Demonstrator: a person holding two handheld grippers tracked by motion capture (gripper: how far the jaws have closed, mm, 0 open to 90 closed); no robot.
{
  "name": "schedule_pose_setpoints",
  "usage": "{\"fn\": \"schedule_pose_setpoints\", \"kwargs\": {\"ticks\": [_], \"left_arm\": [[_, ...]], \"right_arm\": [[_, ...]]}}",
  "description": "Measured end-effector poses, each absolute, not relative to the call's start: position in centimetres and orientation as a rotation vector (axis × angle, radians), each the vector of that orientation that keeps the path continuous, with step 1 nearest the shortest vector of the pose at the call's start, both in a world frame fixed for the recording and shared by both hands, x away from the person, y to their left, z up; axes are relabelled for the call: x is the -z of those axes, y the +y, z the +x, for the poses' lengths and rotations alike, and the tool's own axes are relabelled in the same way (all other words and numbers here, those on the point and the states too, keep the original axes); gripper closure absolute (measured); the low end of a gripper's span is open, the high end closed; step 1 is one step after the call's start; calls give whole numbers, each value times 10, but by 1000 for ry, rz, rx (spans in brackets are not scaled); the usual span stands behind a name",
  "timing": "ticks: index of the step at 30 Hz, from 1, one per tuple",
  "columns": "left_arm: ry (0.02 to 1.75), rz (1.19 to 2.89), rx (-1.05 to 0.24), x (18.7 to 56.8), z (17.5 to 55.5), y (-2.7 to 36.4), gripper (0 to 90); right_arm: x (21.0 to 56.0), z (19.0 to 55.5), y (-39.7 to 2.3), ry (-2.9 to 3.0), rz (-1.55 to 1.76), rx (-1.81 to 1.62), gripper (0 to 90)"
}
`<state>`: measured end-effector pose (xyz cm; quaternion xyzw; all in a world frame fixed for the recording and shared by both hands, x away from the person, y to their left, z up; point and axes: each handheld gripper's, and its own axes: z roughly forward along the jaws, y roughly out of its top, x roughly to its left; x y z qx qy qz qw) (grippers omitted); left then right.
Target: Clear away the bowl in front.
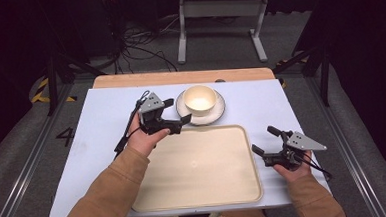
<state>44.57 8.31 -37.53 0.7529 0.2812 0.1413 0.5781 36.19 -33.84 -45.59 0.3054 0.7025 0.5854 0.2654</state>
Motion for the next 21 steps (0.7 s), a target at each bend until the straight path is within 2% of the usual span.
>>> {"fn": "schedule_pose_setpoints", "kwargs": {"ticks": [10, 21], "left_arm": [[673, 1762, -336, 374, 460, 74, 121], [638, 1775, -361, 364, 475, 64, 179]], "right_arm": [[456, 361, -339, 1890, 806, -1594, 51], [457, 361, -341, 1887, 808, -1617, 24]]}}
